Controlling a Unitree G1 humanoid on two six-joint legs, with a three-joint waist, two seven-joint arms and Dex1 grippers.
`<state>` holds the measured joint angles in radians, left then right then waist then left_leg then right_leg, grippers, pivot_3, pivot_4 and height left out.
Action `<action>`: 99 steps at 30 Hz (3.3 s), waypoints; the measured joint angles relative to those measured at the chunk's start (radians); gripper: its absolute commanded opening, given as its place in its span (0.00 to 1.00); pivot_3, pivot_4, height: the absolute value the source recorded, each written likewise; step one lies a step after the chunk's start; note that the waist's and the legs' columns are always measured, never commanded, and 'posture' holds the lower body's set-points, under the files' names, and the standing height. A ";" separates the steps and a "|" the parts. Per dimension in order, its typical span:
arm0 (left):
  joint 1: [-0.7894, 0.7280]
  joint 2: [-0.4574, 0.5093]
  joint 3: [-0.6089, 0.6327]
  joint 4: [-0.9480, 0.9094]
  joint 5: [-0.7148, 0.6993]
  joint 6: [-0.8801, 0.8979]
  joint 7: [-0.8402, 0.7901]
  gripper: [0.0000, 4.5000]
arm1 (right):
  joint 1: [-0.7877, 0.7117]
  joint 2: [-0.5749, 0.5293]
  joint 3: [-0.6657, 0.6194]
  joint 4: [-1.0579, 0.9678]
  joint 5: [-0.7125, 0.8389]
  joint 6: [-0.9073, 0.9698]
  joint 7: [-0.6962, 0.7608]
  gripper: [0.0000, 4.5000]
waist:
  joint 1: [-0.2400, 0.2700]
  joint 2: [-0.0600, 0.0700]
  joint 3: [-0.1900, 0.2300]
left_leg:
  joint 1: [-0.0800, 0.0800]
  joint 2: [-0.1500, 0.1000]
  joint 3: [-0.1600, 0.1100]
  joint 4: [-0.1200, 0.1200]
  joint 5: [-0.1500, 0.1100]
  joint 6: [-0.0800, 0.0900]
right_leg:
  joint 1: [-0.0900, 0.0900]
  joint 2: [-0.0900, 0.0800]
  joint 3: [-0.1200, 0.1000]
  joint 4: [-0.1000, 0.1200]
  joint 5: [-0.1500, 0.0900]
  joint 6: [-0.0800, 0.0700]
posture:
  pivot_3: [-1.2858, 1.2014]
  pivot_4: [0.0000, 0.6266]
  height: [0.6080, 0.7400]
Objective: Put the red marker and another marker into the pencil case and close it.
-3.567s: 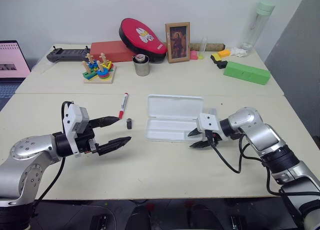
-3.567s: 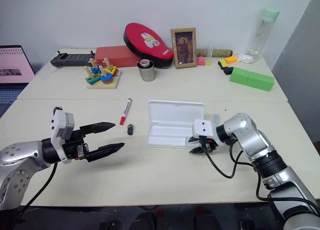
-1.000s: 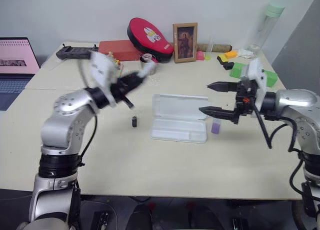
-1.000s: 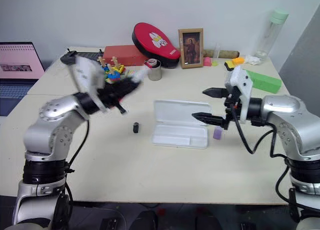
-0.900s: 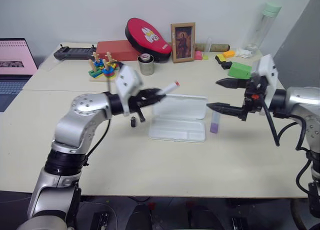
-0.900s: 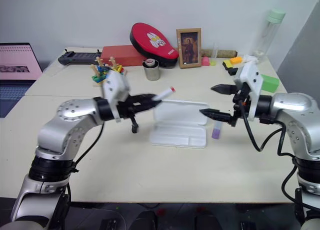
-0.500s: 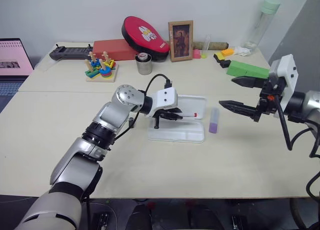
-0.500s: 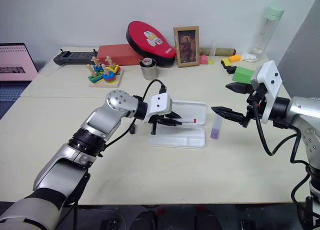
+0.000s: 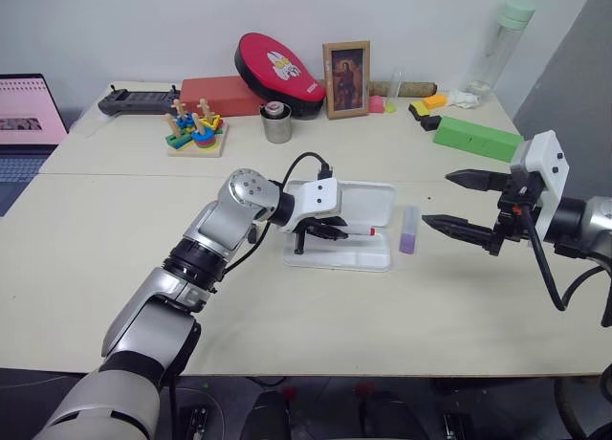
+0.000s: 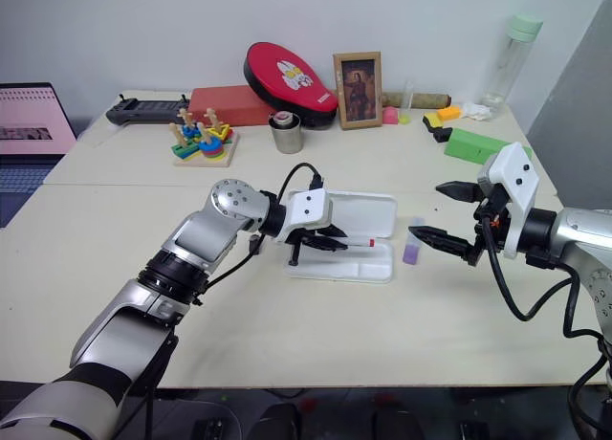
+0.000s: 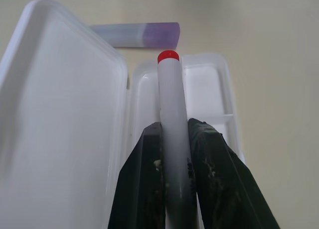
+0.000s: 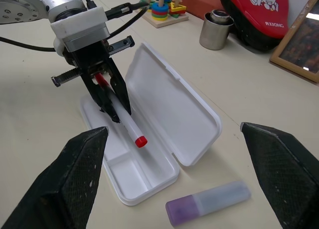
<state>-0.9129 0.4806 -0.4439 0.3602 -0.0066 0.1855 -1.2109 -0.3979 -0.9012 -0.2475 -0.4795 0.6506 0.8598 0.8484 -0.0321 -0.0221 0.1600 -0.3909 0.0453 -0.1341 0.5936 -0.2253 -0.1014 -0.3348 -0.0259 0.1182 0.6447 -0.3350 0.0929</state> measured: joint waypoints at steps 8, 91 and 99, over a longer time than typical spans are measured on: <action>0.001 -0.010 0.000 0.045 0.053 -0.044 0.023 0.10 | -0.011 0.000 0.018 0.001 0.001 -0.001 -0.003 1.00 | 0.000 0.000 0.000 | 0.000 0.000 0.000 0.000 0.000 0.000 | 0.000 0.000 0.000 0.000 0.000 0.000 | 0.52 0.24 1.00; 0.293 -0.006 0.345 -0.445 -0.376 0.334 0.204 1.00 | -0.087 0.303 0.148 0.320 -0.394 0.375 -0.638 0.25 | -0.001 0.003 -0.002 | 0.001 0.000 -0.001 -0.002 0.002 0.000 | -0.001 0.000 -0.001 0.000 0.003 -0.003 | 0.52 0.24 1.00; 0.453 0.227 0.442 -0.494 -0.432 0.319 0.061 1.00 | 0.014 -0.066 0.249 0.199 -0.294 0.154 -0.133 0.25 | -0.026 0.004 0.000 | 0.001 0.001 0.001 -0.003 0.002 0.001 | -0.001 0.000 0.000 -0.001 0.003 -0.002 | 0.52 0.24 1.00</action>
<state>-0.4600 0.7076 -0.0017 -0.1339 -0.4388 0.5042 -1.1501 -0.3837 -0.9668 0.0013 -0.2805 0.3562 1.0135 0.7152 -0.0581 -0.0178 0.1595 -0.3896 0.0461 -0.1336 0.5910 -0.2231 -0.1007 -0.3356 -0.0260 0.1181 0.6440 -0.3320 0.0907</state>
